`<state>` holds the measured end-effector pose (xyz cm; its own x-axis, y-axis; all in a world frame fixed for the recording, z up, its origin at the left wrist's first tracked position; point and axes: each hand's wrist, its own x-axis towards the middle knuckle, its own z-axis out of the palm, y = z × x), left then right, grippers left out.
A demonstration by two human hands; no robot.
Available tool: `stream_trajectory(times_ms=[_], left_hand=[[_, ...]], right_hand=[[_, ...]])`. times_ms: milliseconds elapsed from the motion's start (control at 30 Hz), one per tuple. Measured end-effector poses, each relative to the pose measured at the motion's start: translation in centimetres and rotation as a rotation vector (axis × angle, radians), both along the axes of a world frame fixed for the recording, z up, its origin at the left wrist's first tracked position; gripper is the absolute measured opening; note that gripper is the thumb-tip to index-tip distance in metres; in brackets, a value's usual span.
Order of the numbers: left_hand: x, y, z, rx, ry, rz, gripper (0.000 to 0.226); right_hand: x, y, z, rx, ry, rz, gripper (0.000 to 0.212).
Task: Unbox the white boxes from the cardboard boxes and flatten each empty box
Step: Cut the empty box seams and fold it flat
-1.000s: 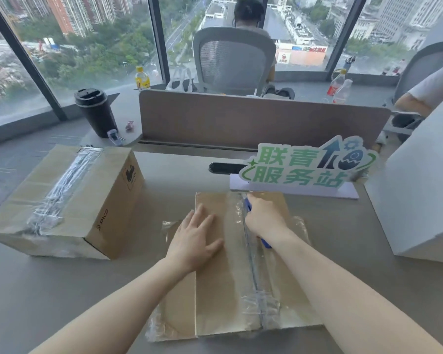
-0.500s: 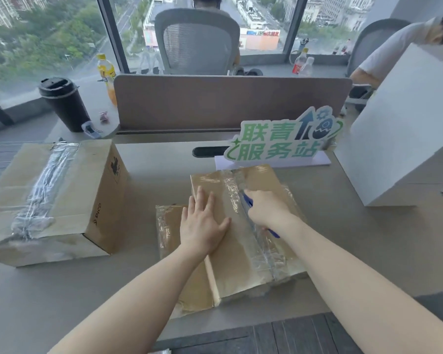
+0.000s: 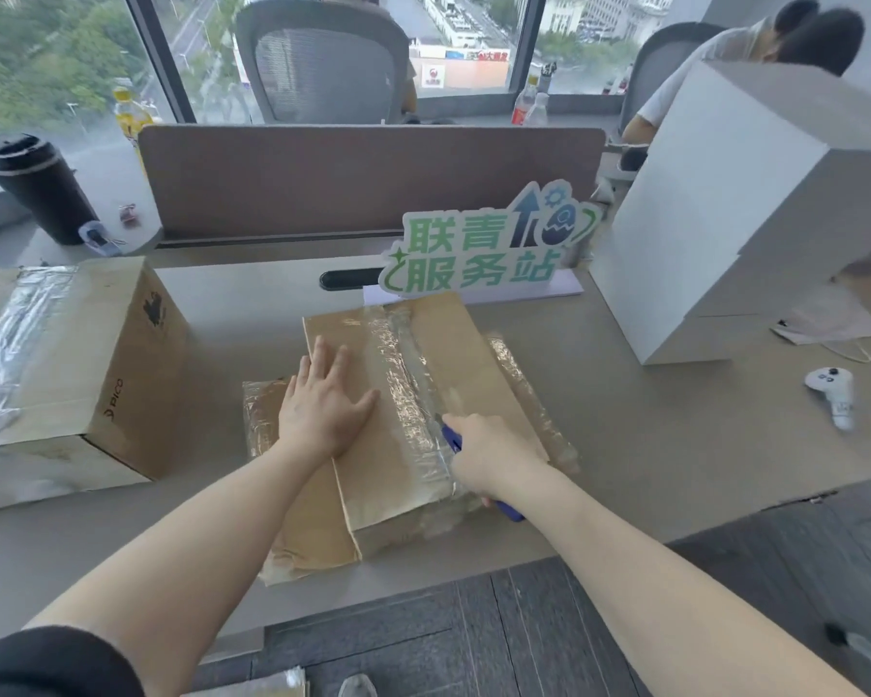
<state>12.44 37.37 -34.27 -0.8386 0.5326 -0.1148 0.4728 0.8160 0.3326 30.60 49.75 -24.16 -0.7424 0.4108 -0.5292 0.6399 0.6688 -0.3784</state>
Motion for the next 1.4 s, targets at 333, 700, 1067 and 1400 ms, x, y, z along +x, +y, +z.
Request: stream_trajectory(times_ms=[333,700,1067,1400], left_hand=[[0.2,0.0,0.1,0.001,0.016,0.009,0.081],[0.2,0.0,-0.2,0.019,0.026,0.021,0.081],[0.5,-0.3,0.3,0.031,-0.039,-0.002,0.081],[2.2,-1.1,0.9,-0.004,0.136,-0.490,0.078]], right_hand=[[4.2,-1.0,-0.9,-0.036,0.024,-0.040,0.066],[7.2,-1.5,-1.3,-0.039,0.026,-0.068,0.059],[9.6,-3.6,-0.3,-0.061,0.042,-0.158,0.070],[9.7,-7.4,-4.3,-0.361,0.544,-0.911,0.051]])
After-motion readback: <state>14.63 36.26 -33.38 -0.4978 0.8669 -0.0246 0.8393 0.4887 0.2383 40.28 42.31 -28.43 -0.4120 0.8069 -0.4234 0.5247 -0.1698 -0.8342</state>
